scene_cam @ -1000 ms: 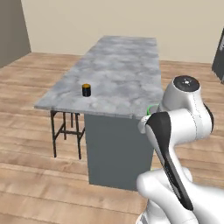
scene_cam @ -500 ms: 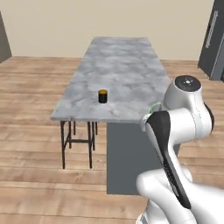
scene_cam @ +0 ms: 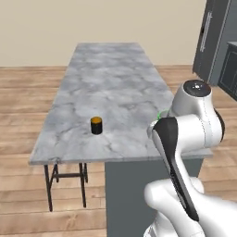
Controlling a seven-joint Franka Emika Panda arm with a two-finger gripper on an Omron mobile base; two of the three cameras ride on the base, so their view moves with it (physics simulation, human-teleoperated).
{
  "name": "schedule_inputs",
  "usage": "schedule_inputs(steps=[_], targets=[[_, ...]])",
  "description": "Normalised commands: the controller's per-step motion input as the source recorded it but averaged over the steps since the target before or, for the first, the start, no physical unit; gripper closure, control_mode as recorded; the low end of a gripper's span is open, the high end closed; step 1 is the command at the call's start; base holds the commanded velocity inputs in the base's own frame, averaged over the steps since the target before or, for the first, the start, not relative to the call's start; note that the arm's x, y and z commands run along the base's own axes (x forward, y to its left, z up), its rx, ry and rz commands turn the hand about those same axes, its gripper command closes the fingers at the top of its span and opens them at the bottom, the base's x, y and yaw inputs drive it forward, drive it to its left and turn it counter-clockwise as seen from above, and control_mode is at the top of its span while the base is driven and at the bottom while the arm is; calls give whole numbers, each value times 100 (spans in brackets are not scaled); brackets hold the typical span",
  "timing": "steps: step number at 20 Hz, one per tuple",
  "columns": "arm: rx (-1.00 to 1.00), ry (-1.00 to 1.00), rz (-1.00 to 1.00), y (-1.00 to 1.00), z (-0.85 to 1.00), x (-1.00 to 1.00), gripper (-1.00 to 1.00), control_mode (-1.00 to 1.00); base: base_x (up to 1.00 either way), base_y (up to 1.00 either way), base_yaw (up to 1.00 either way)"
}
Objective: Clear the mugs and bowl far away from the sink.
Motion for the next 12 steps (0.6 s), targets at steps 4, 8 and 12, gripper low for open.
schedule_inputs(steps=[4,8,12], targets=[[0,0,0,0,0,0,100,100,86,0,-28],[0,0,0,0,0,0,100,100,55,0,-10],[0,0,0,0,0,0,100,100,31,7,-10]])
